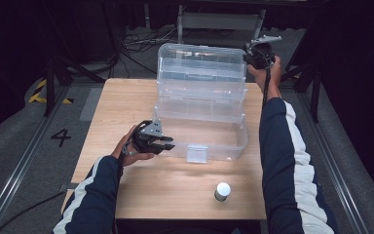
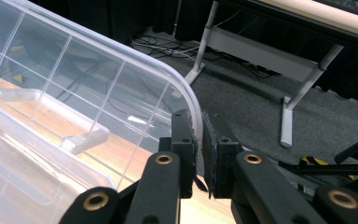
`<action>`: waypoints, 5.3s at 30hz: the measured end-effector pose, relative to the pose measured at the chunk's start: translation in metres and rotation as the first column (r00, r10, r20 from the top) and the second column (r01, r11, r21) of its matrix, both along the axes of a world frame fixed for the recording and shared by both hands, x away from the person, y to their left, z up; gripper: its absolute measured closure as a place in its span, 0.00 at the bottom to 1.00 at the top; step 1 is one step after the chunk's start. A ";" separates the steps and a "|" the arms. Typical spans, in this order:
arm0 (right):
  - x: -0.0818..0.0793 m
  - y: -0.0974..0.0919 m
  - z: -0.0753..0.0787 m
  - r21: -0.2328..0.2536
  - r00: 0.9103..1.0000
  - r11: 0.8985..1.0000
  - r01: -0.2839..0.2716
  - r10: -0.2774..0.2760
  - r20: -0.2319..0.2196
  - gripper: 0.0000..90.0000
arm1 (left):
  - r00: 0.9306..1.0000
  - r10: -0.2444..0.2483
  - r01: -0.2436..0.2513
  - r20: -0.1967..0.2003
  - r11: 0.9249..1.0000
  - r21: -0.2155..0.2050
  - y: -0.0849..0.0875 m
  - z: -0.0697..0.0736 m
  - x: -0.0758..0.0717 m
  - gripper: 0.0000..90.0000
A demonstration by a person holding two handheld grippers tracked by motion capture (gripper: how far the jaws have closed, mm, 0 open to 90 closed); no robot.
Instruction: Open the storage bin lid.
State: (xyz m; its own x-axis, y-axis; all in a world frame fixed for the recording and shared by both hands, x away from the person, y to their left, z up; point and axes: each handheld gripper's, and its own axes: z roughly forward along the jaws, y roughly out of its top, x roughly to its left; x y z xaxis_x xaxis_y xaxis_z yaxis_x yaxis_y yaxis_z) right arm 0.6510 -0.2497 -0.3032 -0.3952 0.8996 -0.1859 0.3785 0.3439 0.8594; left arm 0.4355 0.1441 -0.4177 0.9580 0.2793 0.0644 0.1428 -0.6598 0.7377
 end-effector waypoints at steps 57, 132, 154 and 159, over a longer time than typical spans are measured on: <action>-0.072 -0.043 -0.002 0.011 0.995 0.997 -0.081 0.082 -0.057 0.90 | 1.000 0.012 -0.012 0.005 1.000 -0.011 -0.002 -0.001 0.000 0.79; -0.300 0.010 -0.080 -0.046 0.710 0.752 -0.657 0.597 -0.374 0.43 | 0.960 0.270 -0.276 0.073 0.956 0.101 0.067 -0.009 -0.061 0.48; -0.323 0.056 -0.102 -0.053 0.563 0.626 -0.778 0.657 -0.501 0.37 | 0.930 0.361 -0.350 -0.063 0.926 0.143 0.098 -0.054 -0.069 0.28; -0.324 0.066 -0.107 -0.072 0.542 0.601 -0.796 0.653 -0.530 0.39 | 0.923 0.373 -0.363 -0.094 0.925 0.107 0.103 -0.058 -0.068 0.26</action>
State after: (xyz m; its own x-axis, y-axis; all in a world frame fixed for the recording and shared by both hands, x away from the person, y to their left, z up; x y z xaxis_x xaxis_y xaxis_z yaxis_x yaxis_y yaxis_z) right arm 0.3267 -0.1838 -0.4104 -0.9803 0.1973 -0.0130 0.1644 0.8497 0.5010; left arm 0.3672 0.2476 -0.4757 0.7908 0.6120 0.0037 0.4653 -0.6051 0.6460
